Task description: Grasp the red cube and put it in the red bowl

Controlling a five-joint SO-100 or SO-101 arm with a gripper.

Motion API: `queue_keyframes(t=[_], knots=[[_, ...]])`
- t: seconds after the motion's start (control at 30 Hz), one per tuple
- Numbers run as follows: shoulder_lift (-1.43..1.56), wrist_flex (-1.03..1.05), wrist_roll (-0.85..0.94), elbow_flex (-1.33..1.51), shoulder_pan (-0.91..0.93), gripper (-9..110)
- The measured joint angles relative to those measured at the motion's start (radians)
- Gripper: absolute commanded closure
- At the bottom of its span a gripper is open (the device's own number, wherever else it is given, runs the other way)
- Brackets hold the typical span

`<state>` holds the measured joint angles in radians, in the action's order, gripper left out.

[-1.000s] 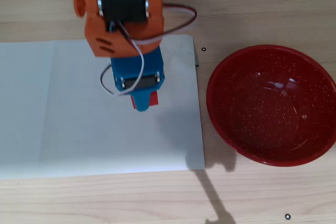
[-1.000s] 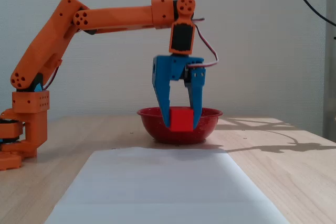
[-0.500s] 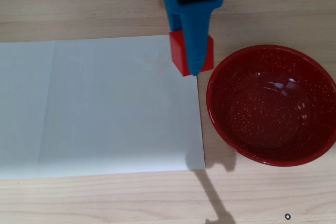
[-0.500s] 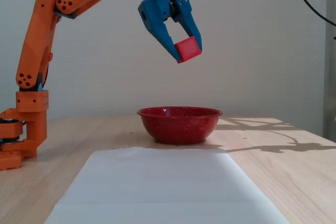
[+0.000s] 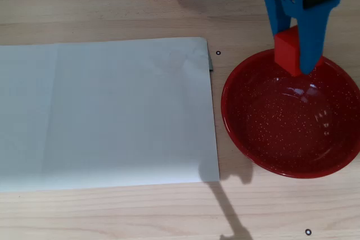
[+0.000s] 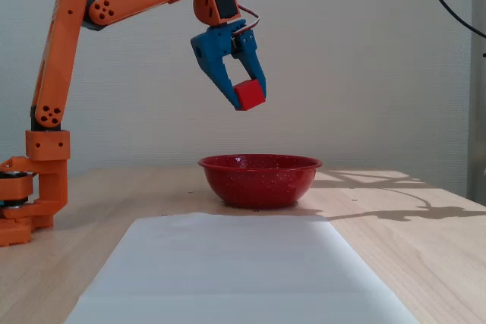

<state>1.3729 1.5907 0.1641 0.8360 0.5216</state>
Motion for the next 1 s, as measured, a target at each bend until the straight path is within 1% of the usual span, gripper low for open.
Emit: queue_keyframes(t=[0.07, 0.13, 0.2, 0.33, 0.47, 0.5, 0.53, 0.7, 0.8, 0.9, 1.0], knots=[[0.000, -0.057, 0.005, 0.052, 0.012, 95], [0.000, -0.097, 0.005, 0.101, 0.020, 86], [0.000, -0.126, 0.005, 0.140, 0.020, 81], [0.000, -0.195, 0.006, 0.224, 0.040, 66], [-0.002, -0.229, 0.002, 0.267, 0.046, 57], [-0.002, -0.233, 0.000, 0.267, 0.043, 58], [-0.002, -0.235, -0.005, 0.267, 0.043, 61], [-0.002, -0.235, -0.006, 0.267, 0.043, 84], [-0.002, -0.233, -0.006, 0.267, 0.037, 101], [0.034, -0.232, -0.015, 0.287, 0.002, 101], [0.190, -0.232, -0.026, 0.402, -0.055, 101]])
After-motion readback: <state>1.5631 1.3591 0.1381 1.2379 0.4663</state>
